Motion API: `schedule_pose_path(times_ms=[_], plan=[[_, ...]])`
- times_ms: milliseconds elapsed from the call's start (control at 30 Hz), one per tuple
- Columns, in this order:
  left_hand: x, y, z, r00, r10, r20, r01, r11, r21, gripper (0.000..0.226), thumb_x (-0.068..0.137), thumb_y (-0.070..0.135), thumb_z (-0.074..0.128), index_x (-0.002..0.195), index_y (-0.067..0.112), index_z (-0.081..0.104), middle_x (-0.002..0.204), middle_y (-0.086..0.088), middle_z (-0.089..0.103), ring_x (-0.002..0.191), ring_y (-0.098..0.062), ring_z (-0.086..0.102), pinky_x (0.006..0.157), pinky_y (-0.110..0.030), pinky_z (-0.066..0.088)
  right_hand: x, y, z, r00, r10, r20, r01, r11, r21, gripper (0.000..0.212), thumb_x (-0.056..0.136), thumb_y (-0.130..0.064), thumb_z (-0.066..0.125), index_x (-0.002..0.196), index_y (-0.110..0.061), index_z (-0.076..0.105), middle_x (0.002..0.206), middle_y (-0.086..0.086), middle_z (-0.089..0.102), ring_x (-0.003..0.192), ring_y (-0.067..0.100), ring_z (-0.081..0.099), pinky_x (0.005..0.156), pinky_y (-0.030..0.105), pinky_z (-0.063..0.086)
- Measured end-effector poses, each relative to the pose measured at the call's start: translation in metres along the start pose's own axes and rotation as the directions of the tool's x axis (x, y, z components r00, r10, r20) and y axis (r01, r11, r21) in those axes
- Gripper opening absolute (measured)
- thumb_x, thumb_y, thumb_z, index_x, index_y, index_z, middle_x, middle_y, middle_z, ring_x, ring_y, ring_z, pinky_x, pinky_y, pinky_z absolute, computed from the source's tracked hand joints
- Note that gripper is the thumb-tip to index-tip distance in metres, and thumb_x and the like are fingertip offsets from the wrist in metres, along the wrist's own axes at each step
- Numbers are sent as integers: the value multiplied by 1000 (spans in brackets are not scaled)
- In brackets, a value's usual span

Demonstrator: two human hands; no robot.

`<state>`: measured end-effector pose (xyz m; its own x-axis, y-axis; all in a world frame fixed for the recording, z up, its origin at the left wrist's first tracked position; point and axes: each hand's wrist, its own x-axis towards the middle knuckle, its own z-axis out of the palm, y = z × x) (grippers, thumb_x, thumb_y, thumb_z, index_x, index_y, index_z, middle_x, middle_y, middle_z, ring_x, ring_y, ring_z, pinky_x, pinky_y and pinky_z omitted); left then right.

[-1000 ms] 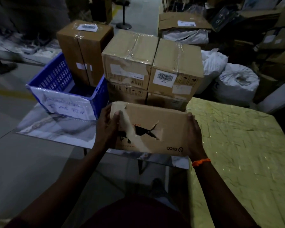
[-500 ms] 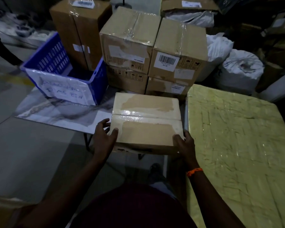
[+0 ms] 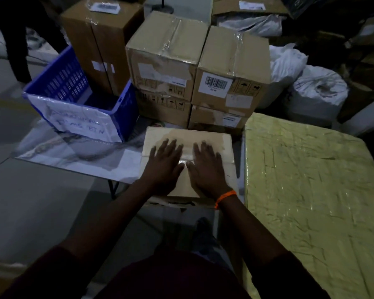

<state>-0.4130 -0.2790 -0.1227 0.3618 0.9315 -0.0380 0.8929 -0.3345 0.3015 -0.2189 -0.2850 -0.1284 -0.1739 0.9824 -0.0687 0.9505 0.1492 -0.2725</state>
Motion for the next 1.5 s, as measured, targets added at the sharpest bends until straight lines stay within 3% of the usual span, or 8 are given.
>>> schedule_pose_path(times_ms=[300,500,667,1000,1167,1233,1333,1500], plan=[[9,-2,16,999,46,2,-46,997,67,63,106,56,12,163,28,20,172,-1,6,159,-22,2,126,-54,0,12,3,14,999,-47,4,47,999,-12,62,108,-46,31,165,-30,17,174,1,3,160,22,-3,127,53,0],[7,-7,9,998,24,50,-28,996,80,73,100,67,0,164,32,7,171,1,-8,158,-22,-8,125,-54,-7,5,10,2,996,-73,57,74,997,-17,66,108,-52,27,166,-29,7,174,0,-4,160,20,-8,127,54,0],[-16,-31,7,999,-47,14,45,995,92,77,98,71,5,164,31,-3,170,-2,-18,156,-24,-18,122,-62,-6,-29,43,7,991,119,-54,-122,990,-65,79,101,-72,18,166,-31,-3,172,0,-16,158,20,-21,124,56,-16],[-19,-31,13,997,-64,-51,64,998,-7,71,103,66,23,164,32,9,172,-1,-5,158,-23,-8,124,-59,13,-35,42,7,976,200,-88,-197,980,40,88,99,-75,29,166,-29,-5,172,5,-19,159,24,-18,126,61,4],[-21,-30,9,939,-319,-127,253,893,-372,88,99,64,49,164,29,1,172,0,-9,158,-23,-1,122,-47,16,-32,33,-11,920,377,-105,-331,893,306,106,94,-72,53,166,-18,-4,174,10,1,157,30,18,115,50,37],[-21,-31,4,903,-411,-123,276,777,-565,97,92,64,62,162,29,5,169,-3,15,152,-25,26,119,-49,33,-31,34,-14,904,419,-82,-364,856,368,112,88,-75,58,165,-16,3,172,11,16,151,32,32,113,50,42],[-22,-28,-7,886,-460,-58,290,647,-706,87,87,59,72,154,28,29,138,9,52,127,-15,53,97,-29,45,-25,40,-22,839,543,17,-456,687,566,128,65,-90,65,160,-16,22,155,11,47,136,32,52,107,53,50],[-14,-30,-23,886,-460,-54,280,624,-729,85,83,44,83,151,17,39,145,-9,56,130,-27,54,101,-33,45,-24,45,-50,851,524,-32,-339,596,728,75,78,-48,88,139,-19,55,123,-6,67,114,16,66,87,25,52]])
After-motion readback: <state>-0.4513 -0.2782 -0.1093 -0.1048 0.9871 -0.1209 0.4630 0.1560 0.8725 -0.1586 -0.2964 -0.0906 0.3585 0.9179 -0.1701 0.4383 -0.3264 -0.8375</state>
